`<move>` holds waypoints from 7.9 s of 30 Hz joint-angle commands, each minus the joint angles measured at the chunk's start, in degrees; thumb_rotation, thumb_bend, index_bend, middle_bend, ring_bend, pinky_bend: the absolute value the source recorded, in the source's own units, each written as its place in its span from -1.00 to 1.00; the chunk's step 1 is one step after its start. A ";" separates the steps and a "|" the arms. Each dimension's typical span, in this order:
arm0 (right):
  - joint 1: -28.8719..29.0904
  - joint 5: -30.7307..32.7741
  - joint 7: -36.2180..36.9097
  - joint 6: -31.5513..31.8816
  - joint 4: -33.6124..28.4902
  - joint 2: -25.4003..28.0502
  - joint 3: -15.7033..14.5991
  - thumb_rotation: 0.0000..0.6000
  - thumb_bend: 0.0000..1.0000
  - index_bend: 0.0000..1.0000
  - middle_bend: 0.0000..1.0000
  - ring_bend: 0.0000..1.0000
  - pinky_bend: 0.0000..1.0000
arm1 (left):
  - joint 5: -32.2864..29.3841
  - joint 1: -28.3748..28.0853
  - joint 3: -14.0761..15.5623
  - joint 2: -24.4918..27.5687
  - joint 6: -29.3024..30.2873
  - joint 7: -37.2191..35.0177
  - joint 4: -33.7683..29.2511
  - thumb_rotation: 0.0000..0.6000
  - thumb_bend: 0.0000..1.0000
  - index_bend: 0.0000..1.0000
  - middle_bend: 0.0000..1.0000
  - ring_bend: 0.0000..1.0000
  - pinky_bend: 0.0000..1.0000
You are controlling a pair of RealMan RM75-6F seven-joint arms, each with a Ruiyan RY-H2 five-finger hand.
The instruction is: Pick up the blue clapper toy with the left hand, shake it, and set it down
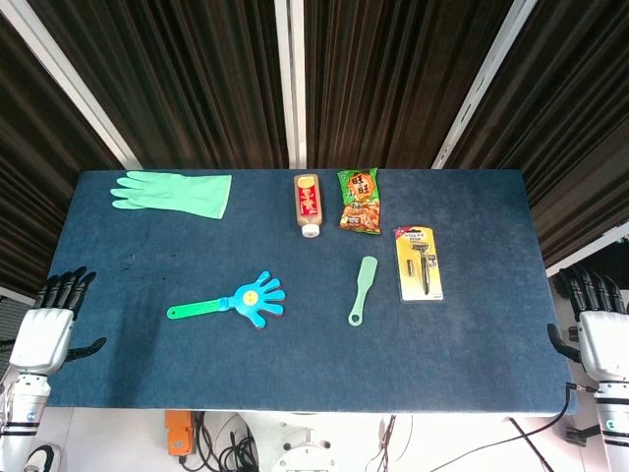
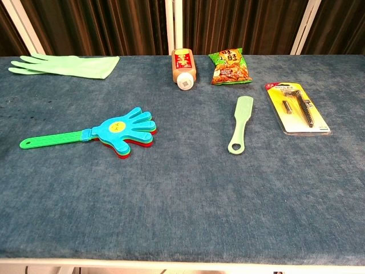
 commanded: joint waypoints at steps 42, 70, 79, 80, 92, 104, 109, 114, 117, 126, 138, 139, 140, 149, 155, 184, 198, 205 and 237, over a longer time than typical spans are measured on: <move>0.17 1.06 3.41 -0.98 0.92 2.46 0.72 1.00 -0.46 -1.00 -1.00 -1.00 -1.00 | -13.24 -16.93 -5.33 -21.08 -25.24 0.83 7.17 1.00 -0.58 -0.71 -0.96 -1.00 -1.00; 0.25 2.22 3.45 -1.93 1.55 2.28 0.73 1.00 -0.46 -1.00 -1.00 -1.00 -1.00 | -17.27 -20.34 -7.29 -26.77 -26.10 -1.23 13.35 1.00 -0.21 0.04 -0.76 -1.00 -1.00; 0.26 2.40 3.46 -2.52 1.45 2.47 0.47 1.00 -0.46 -1.00 -1.00 -1.00 -1.00 | -14.79 -19.95 -6.99 -27.70 -21.07 1.45 14.04 1.00 -0.18 0.21 -0.13 -0.50 -0.19; 0.29 2.46 3.43 -2.60 1.42 2.50 0.47 1.00 -0.45 -1.00 -1.00 -1.00 -1.00 | -14.52 -20.08 -6.70 -27.54 -21.07 2.31 13.99 1.00 -0.17 0.19 -0.11 -0.39 -0.05; 0.22 2.51 3.63 -2.41 1.45 2.60 0.56 1.00 -0.45 -1.00 -1.00 -1.00 -1.00 | -14.71 -21.12 -6.32 -27.00 -20.52 8.53 13.75 1.00 -0.17 0.10 0.18 0.08 0.58; 0.44 2.55 3.36 -2.76 1.35 2.60 0.56 1.00 -0.45 -1.00 -1.00 -1.00 -1.00 | -15.17 -21.99 -5.88 -25.22 -23.55 6.85 13.96 1.00 -0.29 -0.45 0.58 0.68 0.88; 0.61 2.58 3.09 -2.93 1.23 2.60 0.61 1.00 -0.45 -1.00 -1.00 -1.00 -1.00 | -15.07 -22.08 -6.10 -24.99 -24.29 3.95 14.38 1.00 -0.35 -0.64 0.68 0.79 0.92; 0.71 2.66 2.88 -3.11 1.11 2.57 0.59 1.00 -0.45 -1.00 -1.00 -1.00 -1.00 | -15.20 -22.14 -6.23 -25.12 -24.47 2.79 14.76 1.00 -0.36 -0.65 0.81 0.87 0.95; 0.70 2.68 2.82 -3.06 1.04 2.61 0.60 1.00 -0.45 -1.00 -1.00 -1.00 -1.00 | -15.59 -22.05 -6.47 -25.45 -24.07 2.72 15.20 1.00 -0.38 -0.33 0.89 0.90 0.96; 0.77 3.09 2.74 -3.63 1.01 2.59 0.46 1.00 -0.44 -1.00 -1.00 -1.00 -1.00 | -15.19 -21.79 -6.77 -26.52 -22.19 2.64 16.83 1.00 -0.43 0.58 0.99 0.96 0.97; 0.74 3.46 2.40 -4.00 0.76 2.79 0.32 1.00 -0.44 -1.00 -1.00 -1.00 -1.00 | -13.87 -21.41 -7.12 -27.37 -20.53 -0.26 17.84 1.00 -0.34 1.00 1.00 1.00 1.00; 0.75 3.47 2.39 -4.03 0.75 2.78 0.31 1.00 -0.44 -1.00 -1.00 -1.00 -1.00 | -13.73 -21.37 -7.17 -27.34 -20.54 -0.97 17.78 1.00 -0.34 1.00 1.00 1.00 1.00; 0.76 3.48 2.39 -4.08 0.74 2.77 0.30 1.00 -0.43 -1.00 -1.00 -1.00 -1.00 | -13.58 -21.34 -7.27 -27.20 -20.64 -1.94 17.64 1.00 -0.32 1.00 1.00 1.00 1.00; 0.66 3.49 2.46 -3.97 0.70 2.87 0.25 1.00 -0.44 -1.00 -1.00 -1.00 -1.00 | -14.33 -19.47 -11.83 -24.41 -22.12 -25.82 11.20 1.00 0.19 1.00 1.00 1.00 1.00; 0.63 3.41 2.35 -3.84 0.52 2.95 0.24 1.00 -0.44 -1.00 -1.00 -1.00 -1.00 | -9.78 -18.61 -14.33 -17.92 -26.01 -48.63 7.15 1.00 0.37 1.00 1.00 1.00 1.00; 0.96 3.47 1.27 -4.15 -0.35 2.99 0.22 1.00 -0.43 -1.00 -0.99 -1.00 -1.00 | -4.04 -20.99 -8.69 -19.69 -17.83 -33.72 14.25 1.00 0.35 1.00 1.00 1.00 1.00; 1.08 3.61 1.47 -4.57 -0.22 2.89 0.10 1.00 -0.43 -1.00 -0.97 -1.00 -1.00 | -6.00 -19.51 -16.91 -8.43 -31.76 -93.38 3.98 1.00 0.35 1.00 1.00 1.00 1.00; 1.09 3.78 1.16 -4.62 -0.42 2.83 0.10 1.00 -0.43 -1.00 -0.97 -1.00 -1.00 | 5.73 -21.07 -9.43 -17.40 -19.80 -42.79 23.54 1.00 0.34 1.00 1.00 1.00 1.00; 1.10 4.40 2.10 -5.32 0.67 2.52 0.04 1.00 -0.43 -1.00 -0.97 -1.00 -1.00 | -8.32 -19.95 -14.13 -12.46 -27.12 -80.18 2.02 1.00 0.29 1.00 1.00 1.00 1.00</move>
